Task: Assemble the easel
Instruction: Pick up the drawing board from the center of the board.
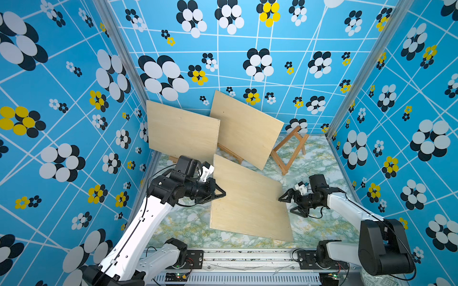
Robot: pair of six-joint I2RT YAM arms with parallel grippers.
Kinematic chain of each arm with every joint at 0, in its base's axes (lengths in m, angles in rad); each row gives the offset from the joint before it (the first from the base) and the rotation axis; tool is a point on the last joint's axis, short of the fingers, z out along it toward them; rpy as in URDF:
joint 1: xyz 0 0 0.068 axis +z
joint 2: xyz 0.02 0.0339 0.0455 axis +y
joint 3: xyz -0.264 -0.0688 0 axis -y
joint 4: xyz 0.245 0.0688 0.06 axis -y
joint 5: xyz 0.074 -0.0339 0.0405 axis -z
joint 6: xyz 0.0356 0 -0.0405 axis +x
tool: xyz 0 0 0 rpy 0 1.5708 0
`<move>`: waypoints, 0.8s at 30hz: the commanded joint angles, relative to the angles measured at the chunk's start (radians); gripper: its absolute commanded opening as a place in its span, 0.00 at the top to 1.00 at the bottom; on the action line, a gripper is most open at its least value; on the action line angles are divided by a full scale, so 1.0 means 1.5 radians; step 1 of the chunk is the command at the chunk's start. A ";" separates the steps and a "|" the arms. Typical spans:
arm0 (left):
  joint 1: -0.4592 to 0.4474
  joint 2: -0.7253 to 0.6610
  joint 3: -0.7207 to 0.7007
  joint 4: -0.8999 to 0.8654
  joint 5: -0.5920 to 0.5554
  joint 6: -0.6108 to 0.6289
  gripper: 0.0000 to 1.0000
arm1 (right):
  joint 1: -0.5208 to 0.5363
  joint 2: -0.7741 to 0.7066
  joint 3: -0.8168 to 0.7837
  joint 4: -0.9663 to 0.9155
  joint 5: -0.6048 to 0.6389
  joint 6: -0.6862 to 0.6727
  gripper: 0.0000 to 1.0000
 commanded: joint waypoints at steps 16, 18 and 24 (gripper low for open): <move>-0.007 -0.090 -0.066 0.144 -0.026 0.044 1.00 | -0.046 -0.293 0.094 -0.127 0.019 0.069 0.01; -0.012 -0.100 -0.077 0.168 -0.023 0.018 1.00 | -0.046 -0.337 0.073 -0.128 -0.005 0.128 0.01; -0.067 -0.145 -0.142 0.272 -0.069 -0.093 1.00 | -0.038 -0.456 0.051 -0.188 -0.042 0.228 0.01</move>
